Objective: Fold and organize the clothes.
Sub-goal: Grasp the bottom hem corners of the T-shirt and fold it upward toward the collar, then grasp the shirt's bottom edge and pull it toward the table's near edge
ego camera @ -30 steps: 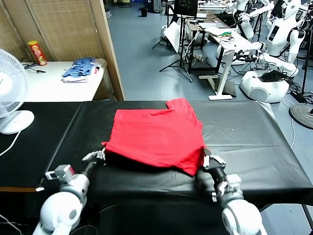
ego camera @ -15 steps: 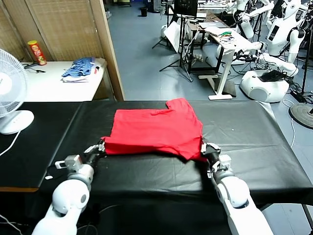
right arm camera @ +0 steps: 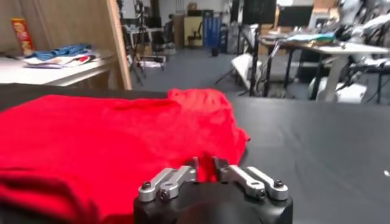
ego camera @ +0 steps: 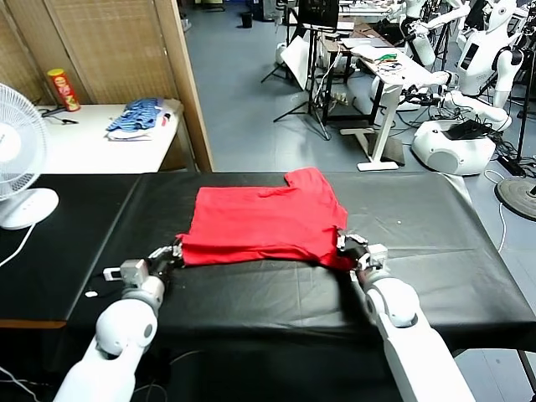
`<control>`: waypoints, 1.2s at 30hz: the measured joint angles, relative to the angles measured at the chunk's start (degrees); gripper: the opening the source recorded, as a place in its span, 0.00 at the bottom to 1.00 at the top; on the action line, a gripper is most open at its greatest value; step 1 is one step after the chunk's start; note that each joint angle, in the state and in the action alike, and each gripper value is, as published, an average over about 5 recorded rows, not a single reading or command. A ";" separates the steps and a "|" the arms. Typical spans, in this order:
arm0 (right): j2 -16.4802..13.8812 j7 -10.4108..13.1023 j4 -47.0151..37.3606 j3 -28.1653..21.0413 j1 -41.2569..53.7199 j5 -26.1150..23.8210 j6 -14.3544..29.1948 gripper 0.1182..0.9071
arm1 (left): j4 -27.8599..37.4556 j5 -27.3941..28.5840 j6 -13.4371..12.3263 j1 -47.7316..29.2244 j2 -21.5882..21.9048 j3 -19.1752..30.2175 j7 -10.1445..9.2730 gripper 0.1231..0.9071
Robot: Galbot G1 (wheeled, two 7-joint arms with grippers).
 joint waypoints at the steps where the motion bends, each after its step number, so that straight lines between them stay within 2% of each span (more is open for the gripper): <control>1: -0.23 -0.03 0.88 0.30 -1.15 -0.27 0.08 0.86 | -0.29 0.12 0.00 0.42 -0.03 -0.10 0.19 0.69; 5: -0.46 -0.20 2.55 0.97 -4.74 -1.29 0.66 0.84 | -1.33 -0.22 0.05 2.31 -0.27 -0.54 0.85 0.84; 13: 0.44 -0.62 1.78 0.44 -6.55 -3.07 1.35 0.65 | -1.56 -4.84 0.76 4.65 -0.75 -1.19 1.76 0.86; 16: 1.00 -0.62 0.72 0.17 -6.49 -3.28 1.47 0.51 | -0.85 -5.76 0.89 4.71 -1.04 -1.20 1.94 0.86; 20: 1.47 -0.59 -0.55 0.10 -6.42 -3.22 1.56 0.24 | 0.34 -6.56 0.93 4.45 -1.48 -1.21 2.20 0.83; 22: 1.62 -0.58 -1.00 0.10 -6.41 -3.11 1.75 0.12 | 0.88 -7.19 0.95 4.22 -1.64 -1.22 2.32 0.78; 25: 1.78 -0.47 -1.26 0.13 -6.31 -3.02 2.01 0.02 | 1.66 -7.77 0.98 3.84 -1.81 -1.21 2.40 0.64; 33: 0.71 0.79 0.77 0.80 -6.61 -0.54 0.09 0.01 | 2.98 -6.48 0.72 3.16 -1.81 -0.81 1.78 0.09; 36: -0.29 1.41 2.15 1.44 -7.18 1.22 -1.68 0.01 | 2.36 -3.63 0.59 3.80 -1.41 -0.32 1.05 0.01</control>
